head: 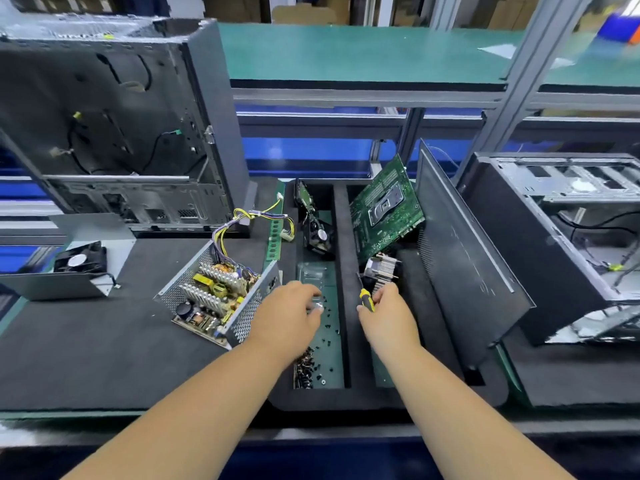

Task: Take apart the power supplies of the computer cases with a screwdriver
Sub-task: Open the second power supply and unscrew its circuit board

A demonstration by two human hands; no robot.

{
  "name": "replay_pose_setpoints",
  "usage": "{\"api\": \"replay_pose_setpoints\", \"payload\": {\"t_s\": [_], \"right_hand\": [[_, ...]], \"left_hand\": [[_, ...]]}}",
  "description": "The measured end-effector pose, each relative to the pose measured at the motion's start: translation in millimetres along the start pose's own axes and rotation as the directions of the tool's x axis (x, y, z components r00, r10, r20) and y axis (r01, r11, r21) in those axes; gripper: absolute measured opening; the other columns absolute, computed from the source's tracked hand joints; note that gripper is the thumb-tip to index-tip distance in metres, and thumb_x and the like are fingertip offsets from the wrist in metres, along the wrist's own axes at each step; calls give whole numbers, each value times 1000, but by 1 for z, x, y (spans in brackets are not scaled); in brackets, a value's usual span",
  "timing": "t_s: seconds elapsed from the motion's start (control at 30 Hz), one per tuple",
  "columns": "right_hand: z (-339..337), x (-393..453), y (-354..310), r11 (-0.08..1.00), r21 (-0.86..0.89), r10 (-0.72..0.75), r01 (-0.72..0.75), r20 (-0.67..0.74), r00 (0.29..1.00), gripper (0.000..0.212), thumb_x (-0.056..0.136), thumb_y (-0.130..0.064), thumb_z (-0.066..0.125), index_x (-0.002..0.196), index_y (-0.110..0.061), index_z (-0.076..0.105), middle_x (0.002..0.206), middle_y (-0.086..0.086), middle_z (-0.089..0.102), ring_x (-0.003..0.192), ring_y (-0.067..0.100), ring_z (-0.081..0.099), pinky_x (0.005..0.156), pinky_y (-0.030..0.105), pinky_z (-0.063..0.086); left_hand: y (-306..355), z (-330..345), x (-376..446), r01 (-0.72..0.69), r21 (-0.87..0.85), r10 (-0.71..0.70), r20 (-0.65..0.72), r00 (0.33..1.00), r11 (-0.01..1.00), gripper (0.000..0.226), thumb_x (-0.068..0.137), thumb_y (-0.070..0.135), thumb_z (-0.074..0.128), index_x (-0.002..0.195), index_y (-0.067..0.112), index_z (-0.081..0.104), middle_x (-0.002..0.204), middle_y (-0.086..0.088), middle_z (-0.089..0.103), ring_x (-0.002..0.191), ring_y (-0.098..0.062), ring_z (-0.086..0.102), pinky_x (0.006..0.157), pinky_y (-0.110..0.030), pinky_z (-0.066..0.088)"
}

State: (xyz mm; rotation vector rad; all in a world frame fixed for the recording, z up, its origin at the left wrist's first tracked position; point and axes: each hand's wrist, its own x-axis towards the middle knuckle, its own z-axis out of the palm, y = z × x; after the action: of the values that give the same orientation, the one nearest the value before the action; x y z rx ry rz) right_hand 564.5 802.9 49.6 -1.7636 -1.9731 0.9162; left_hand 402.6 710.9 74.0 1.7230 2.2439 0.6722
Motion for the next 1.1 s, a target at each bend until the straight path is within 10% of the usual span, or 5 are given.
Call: {"api": "replay_pose_setpoints", "payload": {"t_s": [0.37,0.8,1.1], "right_hand": [[13,-6,3,971,-202,-87,125,189,978,25,94,-22,62,99,-17,38,89,0,52,74,24,55,58,32,38],[13,-5,-8,942,-335,1,34,104,995,37,96,-44,59,108,-12,44,102,3,56,88,26,59,67,35,45],[39,-24,-128,832,-318,-468,454,38,883,43,88,-56,61,116,-23,58,110,-2,56,105,23,51,90,42,45]], "left_hand": [[-22,-44,-14,-60,-7,58,-169,984,998,23,91,19,64,113,23,68,89,12,59,87,-14,53,84,-34,49],[-70,-71,-11,55,-124,-82,-218,972,991,21,91,20,62,109,30,67,90,17,56,82,-11,54,76,-30,46],[-158,-106,11,365,-59,-369,-107,923,929,28,87,34,68,111,26,56,105,3,54,91,-20,56,72,-34,46]]}}
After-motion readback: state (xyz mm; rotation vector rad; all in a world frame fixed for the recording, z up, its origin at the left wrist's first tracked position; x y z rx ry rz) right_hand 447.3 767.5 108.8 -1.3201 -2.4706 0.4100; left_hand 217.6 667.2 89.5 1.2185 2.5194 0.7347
